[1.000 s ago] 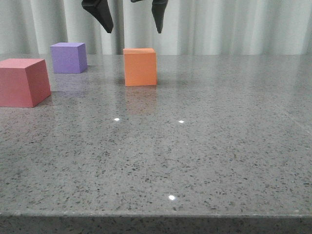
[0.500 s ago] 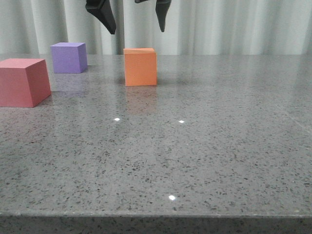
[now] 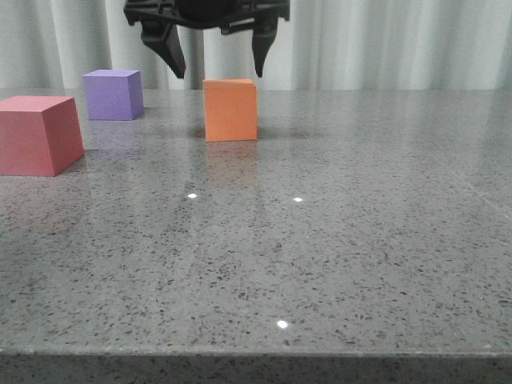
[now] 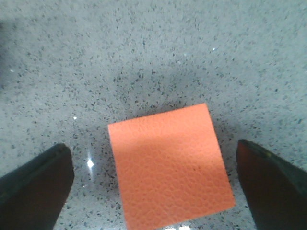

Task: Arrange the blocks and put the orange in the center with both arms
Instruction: 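Move the left gripper over the orange cube and lower it, then close the left gripper on the orange cube and lift it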

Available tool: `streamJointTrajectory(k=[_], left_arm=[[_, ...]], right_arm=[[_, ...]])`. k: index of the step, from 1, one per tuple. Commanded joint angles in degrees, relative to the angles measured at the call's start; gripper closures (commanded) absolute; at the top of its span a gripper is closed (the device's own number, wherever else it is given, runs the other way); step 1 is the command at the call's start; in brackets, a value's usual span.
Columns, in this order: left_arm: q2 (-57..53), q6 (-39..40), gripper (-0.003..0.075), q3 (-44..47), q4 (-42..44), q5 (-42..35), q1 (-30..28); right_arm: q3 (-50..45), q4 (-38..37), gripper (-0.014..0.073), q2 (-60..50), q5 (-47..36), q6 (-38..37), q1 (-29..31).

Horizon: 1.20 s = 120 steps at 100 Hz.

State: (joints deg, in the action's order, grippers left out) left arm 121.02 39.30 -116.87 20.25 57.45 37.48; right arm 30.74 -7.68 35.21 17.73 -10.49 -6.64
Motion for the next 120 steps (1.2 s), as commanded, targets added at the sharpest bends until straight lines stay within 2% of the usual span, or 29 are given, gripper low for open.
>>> streamJointTrajectory(k=[1, 40, 50, 69, 83, 92, 120], left_arm=[[-2.4, 0.7, 0.0081, -1.7, 0.8, -2.5, 0.3], [0.2, 0.7, 0.0092, -1.7, -0.6, -2.9, 0.3], [0.2, 0.7, 0.0173, -1.7, -1.0, -2.9, 0.3], [0.2, 0.7, 0.0457, -1.7, -1.2, -2.2, 0.3], [-0.3, -1.0, 0.0590, -2.4, -1.2, 0.0, 0.3], [-1.2, -4.3, 0.0621, -3.0, -1.2, 2.0, 0.3], [-7.7, -10.2, 0.0622, -3.3, 0.7, 4.0, -0.7]], right_arm=[[1.3, -0.6, 0.0660, -0.1, -4.2, 0.5, 0.3], [1.3, -0.6, 0.0660, -0.1, -4.2, 0.5, 0.3], [1.3, -0.6, 0.0660, -0.1, -4.2, 0.5, 0.3], [1.3, -0.6, 0.0660, -0.1, -4.2, 0.5, 0.3], [1.3, -0.6, 0.0660, -0.1, -4.2, 0.5, 0.3], [1.3, -0.6, 0.0660, -0.1, -4.2, 0.5, 0.3], [1.3, -0.6, 0.0660, -0.1, -4.2, 0.5, 0.3]])
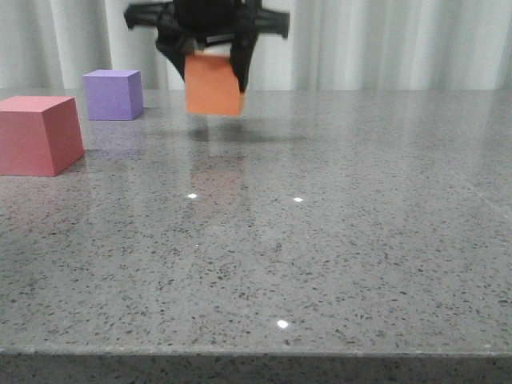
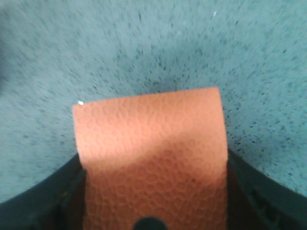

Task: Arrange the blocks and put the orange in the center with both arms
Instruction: 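Close the left gripper on the orange cube and lift it, then carry the orange cube with the left gripper between the pink and purple cubes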

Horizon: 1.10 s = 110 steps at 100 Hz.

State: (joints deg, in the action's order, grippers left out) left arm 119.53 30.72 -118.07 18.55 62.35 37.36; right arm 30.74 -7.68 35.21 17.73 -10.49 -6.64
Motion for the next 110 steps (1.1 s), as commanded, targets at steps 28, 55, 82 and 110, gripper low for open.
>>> streamJointTrajectory(k=[28, 55, 82, 110], left_arm=[[-10.9, -5.5, 0.0622, -1.2, 4.0, 3.9, -5.5], [-15.4, -7.0, 0.0622, 7.3, 3.4, 1.4, -11.4], [-18.5, -10.5, 0.0623, 17.5, -1.1, -7.0, -17.6], [-18.0, -13.7, 0.0623, 22.9, -7.5, -14.1, -21.5]], right_arm=[[1.3, -0.6, 0.0660, -0.1, -4.2, 0.5, 0.3], [1.3, -0.6, 0.0660, -0.1, -4.2, 0.5, 0.3], [1.3, -0.6, 0.0660, -0.1, -4.2, 0.5, 0.3], [1.3, -0.6, 0.0660, -0.1, -4.2, 0.5, 0.3]])
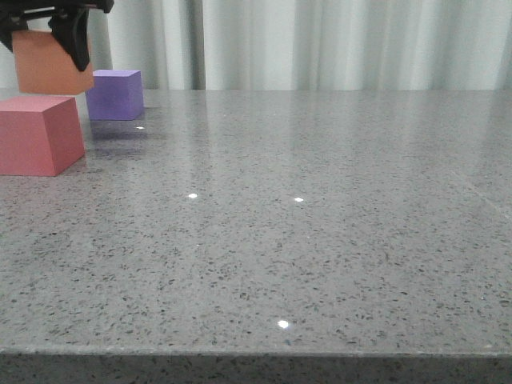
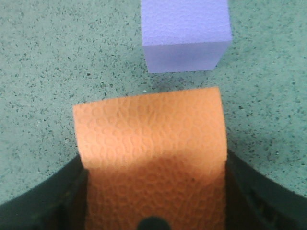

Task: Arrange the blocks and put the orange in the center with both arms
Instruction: 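Carry the orange cube with the left gripper between the pink and purple cubes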

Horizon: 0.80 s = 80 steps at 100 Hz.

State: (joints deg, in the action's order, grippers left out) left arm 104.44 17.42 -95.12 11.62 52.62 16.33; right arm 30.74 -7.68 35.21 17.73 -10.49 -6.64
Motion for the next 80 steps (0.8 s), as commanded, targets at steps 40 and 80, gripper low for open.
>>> streamJointTrajectory(k=[40, 80], left_arm=[[-0.3, -1.7, 0.0623, 2.3, -4.1, -9.4, -0.4], [3.8, -1.7, 0.0623, 2.3, -4.6, -9.7, -0.4]], right_arm=[[1.3, -0.6, 0.0660, -0.1, -4.2, 0.5, 0.3], [1.3, -0.6, 0.0660, -0.1, -4.2, 0.5, 0.3]])
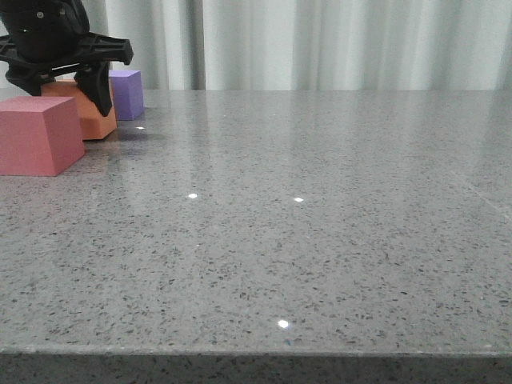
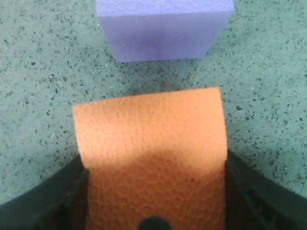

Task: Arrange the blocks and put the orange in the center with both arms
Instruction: 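Carry the orange cube with the left gripper between the pink and purple cubes, then lower the orange cube, open the left gripper and withdraw upward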

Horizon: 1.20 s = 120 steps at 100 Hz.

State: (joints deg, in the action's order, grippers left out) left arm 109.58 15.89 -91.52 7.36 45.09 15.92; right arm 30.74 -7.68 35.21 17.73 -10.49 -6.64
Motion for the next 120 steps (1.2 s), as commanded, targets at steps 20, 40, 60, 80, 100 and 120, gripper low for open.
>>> streamJointTrajectory(k=[20, 40, 60, 80, 100, 120], left_arm=[[-1.3, -0.2, 0.0624, -1.3, -0.2, -0.2, 0.0], [-1.3, -0.2, 0.0397, -1.3, -0.2, -0.1, 0.0], [-1.8, -0.2, 0.0005, -1.3, -0.1, 0.8, 0.0], [-6.4, -0.2, 0.0073, -1.3, 0.1, 0.4, 0.0], [-15.2, -0.2, 0.0080, -1.3, 1.1, 1.0, 0.0], [-24.8, -0.2, 0.0080, 2.3, 2.7, 1.4, 0.0]], right_arm=[[1.3, -0.6, 0.0660, -0.1, -4.2, 0.5, 0.3], [1.3, -0.6, 0.0660, -0.1, -4.2, 0.5, 0.3], [1.3, -0.6, 0.0660, -0.1, -4.2, 0.5, 0.3], [1.3, -0.6, 0.0660, -0.1, -4.2, 0.5, 0.3], [1.3, -0.6, 0.0660, -0.1, -4.2, 0.5, 0.3], [1.3, -0.6, 0.0660, -0.1, -4.2, 0.5, 0.3]])
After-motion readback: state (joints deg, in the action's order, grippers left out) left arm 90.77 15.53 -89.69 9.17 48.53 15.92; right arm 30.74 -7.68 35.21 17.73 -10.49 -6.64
